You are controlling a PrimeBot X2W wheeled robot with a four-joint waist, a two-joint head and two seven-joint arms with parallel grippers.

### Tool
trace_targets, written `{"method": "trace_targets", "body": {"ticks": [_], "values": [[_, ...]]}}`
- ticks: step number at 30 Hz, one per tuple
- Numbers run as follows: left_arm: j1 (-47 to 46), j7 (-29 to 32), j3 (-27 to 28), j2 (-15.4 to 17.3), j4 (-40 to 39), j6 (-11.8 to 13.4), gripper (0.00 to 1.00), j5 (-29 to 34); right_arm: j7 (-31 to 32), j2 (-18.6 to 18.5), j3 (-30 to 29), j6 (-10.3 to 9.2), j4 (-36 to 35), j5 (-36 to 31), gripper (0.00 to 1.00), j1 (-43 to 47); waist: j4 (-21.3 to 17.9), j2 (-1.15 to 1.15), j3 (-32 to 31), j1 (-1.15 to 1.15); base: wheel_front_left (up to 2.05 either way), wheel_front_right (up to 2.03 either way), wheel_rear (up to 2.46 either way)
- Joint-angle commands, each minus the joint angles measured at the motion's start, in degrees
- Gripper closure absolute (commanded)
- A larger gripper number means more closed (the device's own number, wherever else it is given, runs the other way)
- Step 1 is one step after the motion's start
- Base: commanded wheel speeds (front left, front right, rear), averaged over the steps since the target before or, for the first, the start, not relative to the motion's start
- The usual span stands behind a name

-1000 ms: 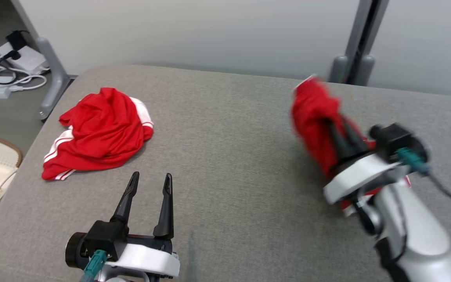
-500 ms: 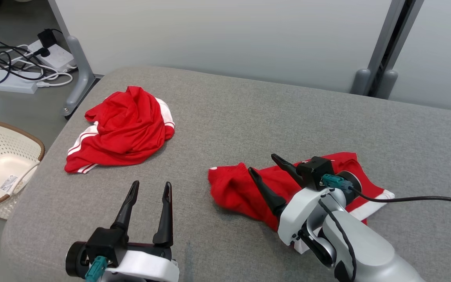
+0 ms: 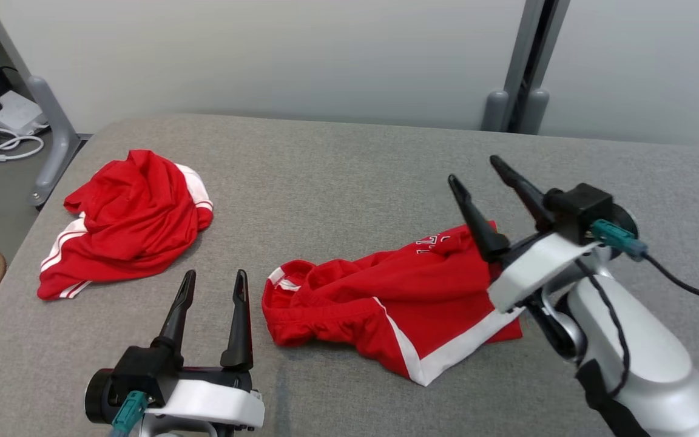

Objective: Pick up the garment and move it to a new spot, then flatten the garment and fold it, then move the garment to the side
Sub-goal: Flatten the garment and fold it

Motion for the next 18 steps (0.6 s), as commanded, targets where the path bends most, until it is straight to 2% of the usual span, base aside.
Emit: {"method": "trace_targets", "body": {"ticks": [1,5,8,13,18], "values": [[-0.96,-0.15,0.41,0.21,-0.27,-0.03,0.00,0.45,-0.09,-1.63,-3.15,0.00,-3.94,-2.93,0.00,2.98,-1.47,0.00,0.57,0.00,0.00,0.00,0.00],[-0.90,-0.14,1.49,0.21,-0.42,-0.05,0.00,0.63,-0.11,-1.28,-13.65,0.01,-14.15,-7.88,0.00,10.12,-3.34,0.00,1.06,0.00,0.00,0.00,0.00],[-0.73,-0.14,1.94,0.20,0.00,-0.68,0.00,0.98,-0.13,-0.67,-19.45,0.00,-19.54,-10.99,0.00,15.90,-4.35,0.00,1.55,0.00,0.00,0.00,0.00],[-1.16,-0.15,2.61,0.22,0.29,-1.18,0.00,1.19,-0.12,2.00,-26.64,0.01,-23.67,-13.29,0.00,22.89,-5.21,0.00,2.26,0.00,0.00,0.00,0.00],[-2.14,-0.15,1.49,0.22,1.09,-1.89,0.00,2.10,-0.13,3.46,-29.73,0.01,-22.59,-14.05,0.00,25.51,-4.83,0.00,3.59,0.00,0.00,0.00,0.00]]}}
